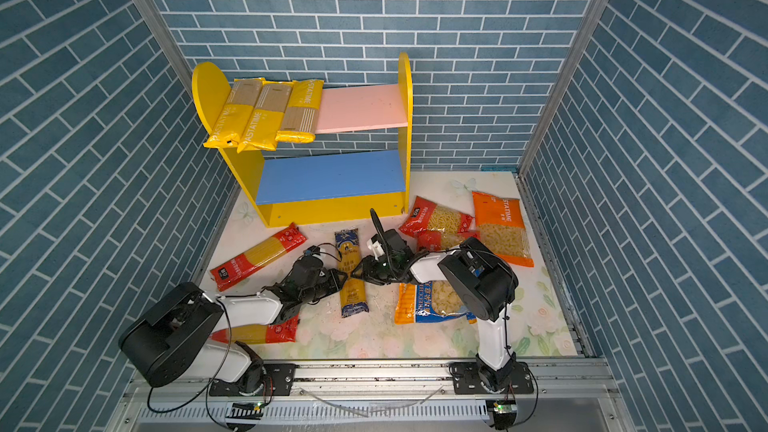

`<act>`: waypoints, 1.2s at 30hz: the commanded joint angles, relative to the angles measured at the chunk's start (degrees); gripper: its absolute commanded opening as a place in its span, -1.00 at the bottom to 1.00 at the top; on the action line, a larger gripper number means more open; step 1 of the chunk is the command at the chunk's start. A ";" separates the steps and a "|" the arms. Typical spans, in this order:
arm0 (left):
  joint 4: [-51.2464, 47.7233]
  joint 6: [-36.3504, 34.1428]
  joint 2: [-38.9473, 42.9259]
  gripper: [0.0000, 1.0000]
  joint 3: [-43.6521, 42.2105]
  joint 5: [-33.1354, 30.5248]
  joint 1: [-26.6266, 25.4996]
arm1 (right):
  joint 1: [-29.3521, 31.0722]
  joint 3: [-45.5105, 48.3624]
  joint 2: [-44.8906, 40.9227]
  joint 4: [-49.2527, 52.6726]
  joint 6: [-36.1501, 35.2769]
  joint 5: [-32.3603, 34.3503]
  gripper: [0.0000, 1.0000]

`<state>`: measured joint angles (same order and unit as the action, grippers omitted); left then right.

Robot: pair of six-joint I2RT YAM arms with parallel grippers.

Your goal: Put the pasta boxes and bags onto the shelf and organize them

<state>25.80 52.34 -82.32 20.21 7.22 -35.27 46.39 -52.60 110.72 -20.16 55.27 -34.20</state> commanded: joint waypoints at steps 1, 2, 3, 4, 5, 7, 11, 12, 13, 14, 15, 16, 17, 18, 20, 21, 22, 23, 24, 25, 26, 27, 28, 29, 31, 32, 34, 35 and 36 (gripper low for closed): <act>-2.98 -0.09 -1.93 -0.45 -1.44 1.73 -0.27 | 1.31 -0.05 2.88 -2.07 1.30 -0.42 -0.24; -3.10 -0.07 -1.65 -0.45 -1.40 1.95 -0.26 | 1.33 -0.03 2.61 -2.97 1.42 -0.60 -0.31; -3.33 -0.07 -1.34 -0.45 -1.33 2.05 -0.24 | 1.33 0.04 2.30 -3.61 1.48 -0.61 -0.38; -3.75 -0.20 -0.66 -0.45 -1.24 2.15 -0.24 | 1.33 0.34 1.78 -4.25 1.53 -0.40 -0.45; -4.86 -0.48 0.36 -0.45 -1.02 2.18 -0.26 | 1.37 0.68 1.09 -4.77 1.47 0.03 -0.52; -7.97 -1.44 3.05 -0.44 -0.23 2.08 -0.01 | 1.24 1.71 -0.39 -5.94 1.46 0.64 -0.62; -15.33 -4.00 10.33 -0.29 1.44 3.00 2.35 | 0.98 3.75 -3.31 -7.69 1.27 1.98 -0.76; -17.20 -4.57 12.01 -0.24 1.84 3.17 3.06 | 0.88 4.17 -3.80 -8.19 1.42 2.14 -0.78; -19.40 -5.30 13.88 -0.18 2.46 3.40 3.87 | 0.89 4.52 -4.46 -8.75 1.55 2.41 -0.81; -21.34 -5.98 15.50 -0.13 3.07 3.70 4.65 | 0.92 4.84 -5.07 -9.16 1.56 2.53 -0.84; -23.28 -6.45 16.85 -0.10 3.62 3.86 5.30 | 0.87 5.02 -5.64 -9.15 1.60 2.68 -0.86; -24.93 -6.93 18.15 -0.07 4.11 4.22 6.06 | 0.85 5.18 -6.47 -8.84 1.47 3.01 -0.89; -26.10 -7.31 19.47 -0.05 4.57 4.53 6.64 | 0.87 5.36 -7.36 -8.70 1.15 3.23 -0.92; -26.89 -7.52 20.45 -0.03 4.76 4.76 7.10 | 0.89 5.48 -8.17 -8.74 0.93 3.34 -0.94; -28.08 -7.60 22.47 0.08 5.14 5.31 8.09 | 0.86 5.99 -10.13 -8.42 0.22 3.61 -0.98; -28.09 -7.49 23.25 0.13 5.19 5.79 8.43 | 0.89 6.17 -10.98 -8.18 -0.26 3.61 -0.99; -28.00 -7.38 24.11 0.21 5.26 6.29 8.80 | 0.88 6.44 -12.19 -7.83 -0.80 3.70 -1.00; -27.84 -7.25 24.93 0.31 5.21 6.76 9.13 | 0.94 6.71 -13.36 -7.29 -1.39 3.78 -1.00; -27.36 -7.08 25.52 0.38 5.15 7.27 9.45 | 0.89 6.90 -14.39 -6.94 -1.76 3.87 -1.00; -26.56 -6.60 26.28 0.46 4.84 7.86 9.92 | 0.88 7.15 -15.53 -6.36 -2.35 4.00 -1.00; -25.61 -5.88 26.95 0.53 4.56 8.56 10.32 | 0.80 7.25 -16.76 -5.62 -2.99 4.05 -1.00; -24.50 -5.26 27.42 0.59 4.15 9.27 10.62 | 0.76 7.16 -17.79 -4.98 -3.32 4.09 -1.00; -22.73 -4.46 27.77 0.65 3.78 10.41 10.90 | 0.81 7.05 -19.10 -4.33 -3.79 4.05 -1.00; -21.15 -3.76 28.20 0.70 3.62 11.33 11.08 | 0.81 6.83 -20.43 -3.95 -4.17 3.81 -1.00; -19.21 -2.88 28.70 0.78 3.85 12.62 11.16 | 0.81 6.17 -23.11 -2.85 -5.17 3.62 -1.00; -17.98 -2.50 29.07 0.82 4.11 13.34 11.16 | 0.78 5.86 -24.57 -2.11 -5.83 3.54 -1.00; -16.20 -1.90 29.56 0.91 4.91 14.50 11.16 | 0.80 4.78 -27.02 -0.42 -7.01 3.48 -1.00; -15.06 -1.56 29.65 0.94 5.34 15.20 11.11 | 0.81 4.17 -28.23 0.46 -7.73 3.36 -1.00; -14.13 -1.34 29.61 0.97 5.79 15.91 11.07 | 0.81 3.51 -29.24 1.10 -8.18 3.13 -1.00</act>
<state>6.90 49.74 -53.39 24.34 19.88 -24.49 47.13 -45.19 86.48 -15.16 52.21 -29.43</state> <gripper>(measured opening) 0.977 0.137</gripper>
